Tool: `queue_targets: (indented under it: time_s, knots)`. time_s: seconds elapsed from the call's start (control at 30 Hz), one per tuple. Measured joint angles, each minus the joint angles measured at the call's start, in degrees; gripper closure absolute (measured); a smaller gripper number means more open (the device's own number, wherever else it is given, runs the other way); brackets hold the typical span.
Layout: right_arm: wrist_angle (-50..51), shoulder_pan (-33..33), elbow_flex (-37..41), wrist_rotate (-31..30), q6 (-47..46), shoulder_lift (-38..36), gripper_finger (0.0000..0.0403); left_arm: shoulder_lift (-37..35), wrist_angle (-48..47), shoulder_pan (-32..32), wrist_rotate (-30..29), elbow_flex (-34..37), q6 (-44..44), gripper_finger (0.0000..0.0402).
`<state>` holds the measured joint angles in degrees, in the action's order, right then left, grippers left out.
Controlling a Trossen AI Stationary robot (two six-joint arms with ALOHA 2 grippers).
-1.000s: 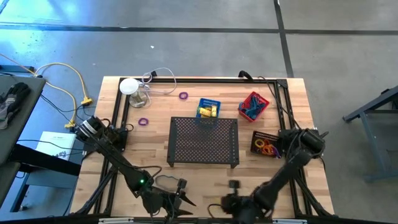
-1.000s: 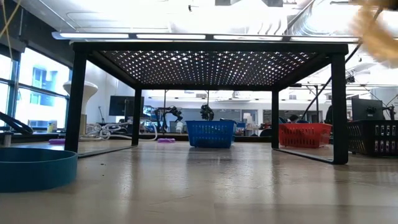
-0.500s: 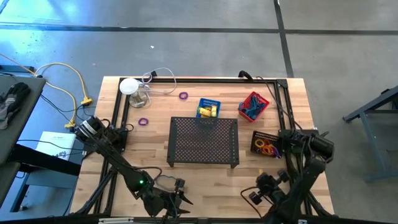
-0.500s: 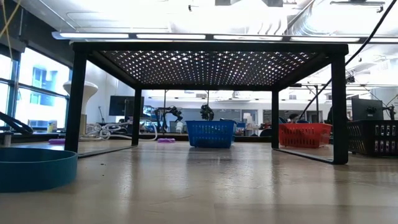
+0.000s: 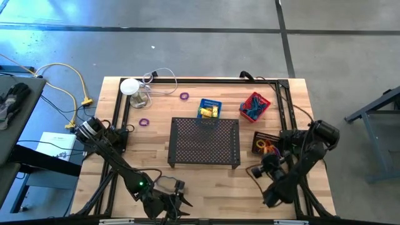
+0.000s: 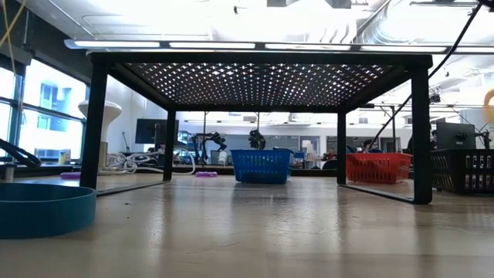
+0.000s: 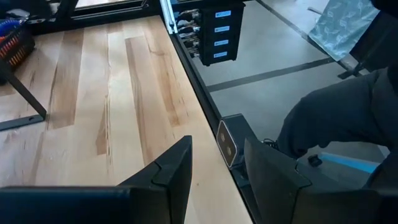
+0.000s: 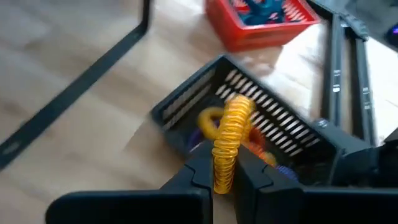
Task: Pick & Place Office Desk Supplies
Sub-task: Put the yellow spiral keychain into the black bin
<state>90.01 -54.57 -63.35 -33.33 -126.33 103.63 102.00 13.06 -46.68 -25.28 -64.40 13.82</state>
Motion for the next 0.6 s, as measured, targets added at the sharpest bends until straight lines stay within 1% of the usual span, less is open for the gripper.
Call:
queue_targets:
  time_s: [0.17, 0.27, 0.4, 0.6]
  knots:
    - [0.07, 2.96, 4.36, 1.82, -0.48, -1.89, 0.0386, 0.00, -0.06, -0.02, 0.00, 0.00, -0.02, 0.0259]
    - [-0.06, 4.20, 4.87, 1.82, -0.33, -2.16, 0.0373, 0.00, -0.22, 0.02, -0.01, 0.00, -0.12, 0.0259]
    - [-0.15, 5.65, 4.87, 1.91, 0.45, -2.16, 0.0329, 0.01, -0.22, 0.37, 0.00, 0.00, -0.48, 0.0259]
    - [-0.07, 7.02, 4.90, 1.94, 0.53, -2.16, 0.0235, 0.02, -0.56, 0.55, -0.02, 0.00, -0.42, 0.0259]
